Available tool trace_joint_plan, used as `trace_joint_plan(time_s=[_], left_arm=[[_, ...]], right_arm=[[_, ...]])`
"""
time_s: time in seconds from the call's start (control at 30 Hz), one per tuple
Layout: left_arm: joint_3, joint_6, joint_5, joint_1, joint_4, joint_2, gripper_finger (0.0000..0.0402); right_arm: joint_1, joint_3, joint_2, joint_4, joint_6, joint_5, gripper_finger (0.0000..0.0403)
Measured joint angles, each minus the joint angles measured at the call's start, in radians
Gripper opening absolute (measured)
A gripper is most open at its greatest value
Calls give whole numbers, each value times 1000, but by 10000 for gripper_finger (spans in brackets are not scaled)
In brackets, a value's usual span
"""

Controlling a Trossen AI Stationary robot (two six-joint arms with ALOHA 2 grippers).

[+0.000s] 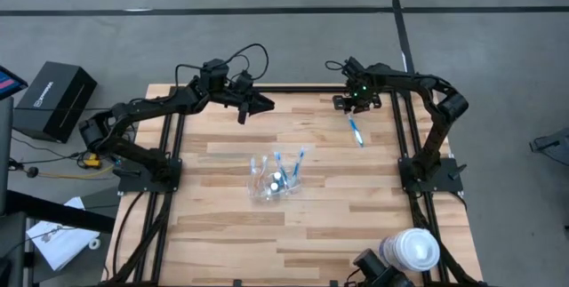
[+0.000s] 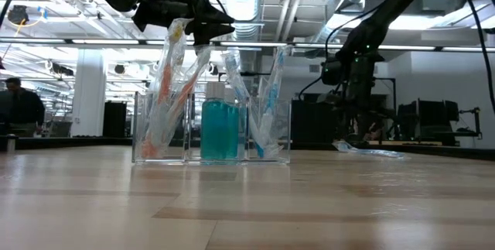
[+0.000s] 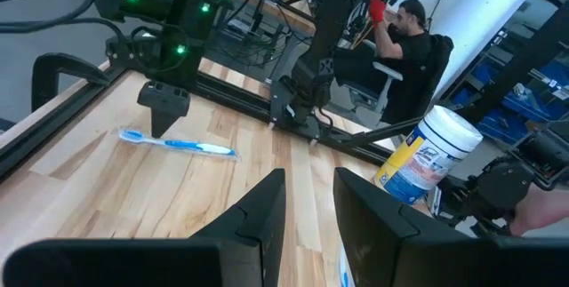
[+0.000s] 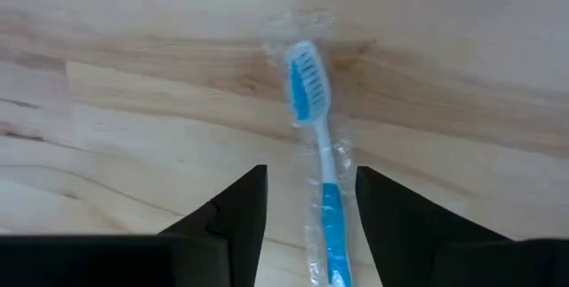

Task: Pick & Place toothbrushing station
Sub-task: Put the blue toothbrush into the transparent organizer

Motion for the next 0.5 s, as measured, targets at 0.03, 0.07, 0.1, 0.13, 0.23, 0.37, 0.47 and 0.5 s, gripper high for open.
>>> trace_joint_plan(time_s=[0.03, 0.07, 0.1, 0.13, 0.23, 0.37, 0.47, 0.5], left_arm=[[0, 0, 0, 0, 0, 0, 92], [0, 0, 0, 0, 1, 0, 92], [0, 0, 0, 0, 1, 0, 92], [0, 0, 0, 0, 1, 0, 92], [0, 0, 0, 0, 2, 0, 92], [0, -1, 0, 0, 5, 0, 92], [0, -2, 0, 0, 7, 0, 92], [0, -2, 0, 0, 8, 0, 92]], right_arm=[[-5, 0, 0, 0, 0, 0, 163], [-11, 0, 2, 0, 0, 0, 163], [-15, 1, 9, 2, 0, 0, 162], [-17, 1, 23, 6, 0, 0, 160], [-24, 1, 66, -7, 0, -22, 157], [-18, 8, 107, 3, -4, -56, 152], [-11, 11, 117, 3, -10, -47, 140], [-10, 14, 122, 1, -17, -45, 132]])
